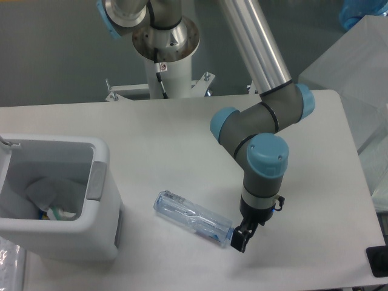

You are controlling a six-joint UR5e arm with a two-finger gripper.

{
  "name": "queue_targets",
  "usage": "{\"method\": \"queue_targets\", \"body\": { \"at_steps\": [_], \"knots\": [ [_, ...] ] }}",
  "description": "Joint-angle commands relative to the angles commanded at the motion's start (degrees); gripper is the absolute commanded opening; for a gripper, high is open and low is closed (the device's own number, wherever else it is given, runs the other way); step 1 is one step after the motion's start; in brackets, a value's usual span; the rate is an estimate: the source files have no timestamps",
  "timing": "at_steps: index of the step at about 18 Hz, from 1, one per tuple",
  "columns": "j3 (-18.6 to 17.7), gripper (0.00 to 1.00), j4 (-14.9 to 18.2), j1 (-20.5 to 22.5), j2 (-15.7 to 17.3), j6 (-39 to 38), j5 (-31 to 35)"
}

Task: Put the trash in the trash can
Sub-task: 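Move the gripper to the cap end of the plastic bottle, then lower the gripper around the bottle and close on it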

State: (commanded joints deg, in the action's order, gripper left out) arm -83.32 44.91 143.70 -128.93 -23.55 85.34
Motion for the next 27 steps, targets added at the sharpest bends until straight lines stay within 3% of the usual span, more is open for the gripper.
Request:
{"method": "queue_targets", "body": {
  "at_steps": [15, 19, 27],
  "knots": [
    [0.62, 0.93, -0.35, -1.06, -2.02, -1.59, 0.26],
    [0.53, 0.83, -0.35, -1.06, -1.94, -1.59, 0.26],
    [-0.35, 0.75, -0.26, -1.14, -1.58, -1.50, 0.26]
  ]
}}
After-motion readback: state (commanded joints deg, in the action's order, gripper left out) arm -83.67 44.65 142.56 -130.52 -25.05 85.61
